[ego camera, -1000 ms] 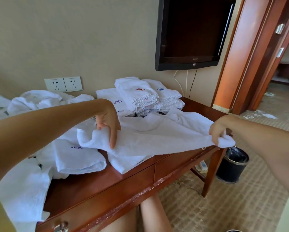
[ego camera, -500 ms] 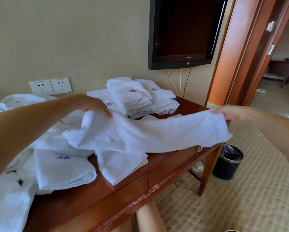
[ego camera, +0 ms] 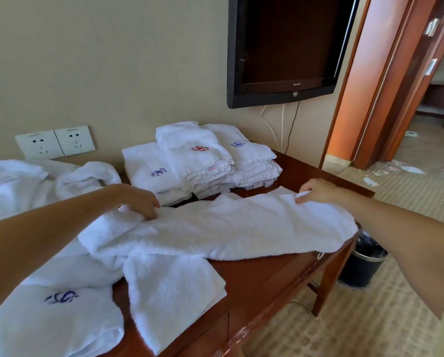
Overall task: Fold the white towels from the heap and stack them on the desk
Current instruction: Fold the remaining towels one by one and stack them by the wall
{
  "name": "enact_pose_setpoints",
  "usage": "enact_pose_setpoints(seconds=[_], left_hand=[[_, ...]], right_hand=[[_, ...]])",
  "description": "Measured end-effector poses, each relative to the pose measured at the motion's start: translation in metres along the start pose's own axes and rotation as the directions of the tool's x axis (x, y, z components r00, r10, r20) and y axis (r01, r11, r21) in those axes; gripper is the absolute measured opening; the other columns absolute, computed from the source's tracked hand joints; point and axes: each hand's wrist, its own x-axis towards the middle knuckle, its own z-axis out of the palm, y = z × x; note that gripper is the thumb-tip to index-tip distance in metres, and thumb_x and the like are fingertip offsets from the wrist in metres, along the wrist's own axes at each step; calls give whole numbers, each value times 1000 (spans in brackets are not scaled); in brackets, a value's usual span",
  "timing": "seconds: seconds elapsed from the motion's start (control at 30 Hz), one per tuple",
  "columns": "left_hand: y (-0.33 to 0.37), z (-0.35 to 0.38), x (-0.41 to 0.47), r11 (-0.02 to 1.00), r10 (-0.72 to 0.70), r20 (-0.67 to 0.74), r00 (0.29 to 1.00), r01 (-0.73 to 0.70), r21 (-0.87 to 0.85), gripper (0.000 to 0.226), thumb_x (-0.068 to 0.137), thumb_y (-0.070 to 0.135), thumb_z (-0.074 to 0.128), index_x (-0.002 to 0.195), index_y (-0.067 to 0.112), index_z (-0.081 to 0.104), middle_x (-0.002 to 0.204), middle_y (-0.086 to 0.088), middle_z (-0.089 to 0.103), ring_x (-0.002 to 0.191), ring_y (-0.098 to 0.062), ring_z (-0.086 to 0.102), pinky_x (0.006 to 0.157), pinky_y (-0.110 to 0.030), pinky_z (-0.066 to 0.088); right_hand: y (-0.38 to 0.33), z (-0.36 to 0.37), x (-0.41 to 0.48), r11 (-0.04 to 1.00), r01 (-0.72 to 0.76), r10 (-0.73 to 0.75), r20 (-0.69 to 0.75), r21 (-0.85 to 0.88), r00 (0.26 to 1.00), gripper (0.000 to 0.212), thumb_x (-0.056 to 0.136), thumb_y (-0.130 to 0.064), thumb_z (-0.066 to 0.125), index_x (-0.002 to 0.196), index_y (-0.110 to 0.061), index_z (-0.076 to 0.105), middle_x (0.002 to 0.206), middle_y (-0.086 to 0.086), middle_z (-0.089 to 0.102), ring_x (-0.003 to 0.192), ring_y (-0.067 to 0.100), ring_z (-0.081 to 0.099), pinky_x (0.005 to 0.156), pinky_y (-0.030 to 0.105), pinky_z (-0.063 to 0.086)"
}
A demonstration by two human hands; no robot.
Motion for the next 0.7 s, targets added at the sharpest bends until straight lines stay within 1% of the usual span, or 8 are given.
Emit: enact_pose_setpoints(seconds=[0.13, 0.3, 0.37, 0.43, 0.5, 0.57, 0.63, 0.7], left_hand=[[2, -4, 9, 997, -9, 127, 992, 19, -74, 10, 95, 25, 49, 91, 23, 58, 94, 4, 59, 83, -11, 56, 72, -21, 47], [-14, -5, 10, 870, 1, 277, 961, 136, -475, 22, 90, 16, 65, 111, 14, 67, 109, -8, 71, 98, -23, 68, 95, -38, 52], [-17, -7, 4, 896, 13, 279, 960, 113, -430, 21, 88, 19, 69, 109, 16, 69, 108, -7, 71, 98, -22, 68, 93, -37, 53], [-20, -15, 0, 934, -9, 238, 971, 94, -345, 17, 85, 25, 72, 102, 20, 69, 104, -3, 71, 95, -18, 68, 86, -32, 56], [-21, -25, -3, 979, -65, 84, 994, 80, -189, 20, 83, 35, 73, 95, 20, 67, 96, 0, 68, 86, -15, 65, 74, -29, 56], [-17, -32, -5, 994, -102, -150, 983, 108, 33, 33, 83, 44, 70, 101, 17, 64, 104, -4, 64, 88, -19, 61, 78, -35, 55], [-11, -31, -7, 980, -132, -227, 965, 162, 118, 53, 83, 48, 69, 120, 11, 61, 119, -6, 61, 100, -22, 60, 83, -28, 50], [-18, -26, -9, 978, -206, -109, 973, 209, 14, 62, 76, 52, 74, 117, 8, 63, 107, -7, 64, 91, -20, 63, 71, -22, 52]], right_hand=[[1, 12, 9, 983, -125, 117, 64, 132, 991, 18, 85, -30, 72, 96, -16, 71, 104, 4, 62, 104, 22, 57, 81, 28, 46], [8, -5, 2, 984, -126, 102, 177, 127, 979, 15, 79, -25, 78, 88, -14, 72, 96, 5, 68, 92, 21, 62, 73, 28, 50], [15, -12, 3, 990, -81, 68, 110, 117, 992, 16, 77, -23, 80, 79, -12, 69, 86, 5, 64, 82, 21, 59, 66, 27, 45], [23, -20, 6, 981, -15, 37, -110, 193, 993, 21, 76, -22, 81, 71, -13, 62, 80, 7, 61, 79, 26, 59, 66, 29, 41], [21, -23, 8, 980, 52, 31, -403, 194, 915, 21, 79, -23, 79, 74, -12, 61, 84, 9, 62, 88, 33, 60, 69, 31, 39], [12, -23, 10, 987, 59, 43, -602, 149, 797, 17, 83, -24, 74, 88, -10, 67, 99, 13, 60, 97, 34, 57, 74, 32, 39], [11, -20, 12, 994, -24, 83, -581, 109, 810, 29, 85, -35, 71, 102, -12, 69, 115, 14, 55, 108, 33, 53, 84, 36, 43], [26, -14, 12, 978, -200, 170, -348, -54, 922, 47, 81, -56, 67, 111, -20, 67, 122, 9, 54, 117, 31, 49, 97, 43, 43]])
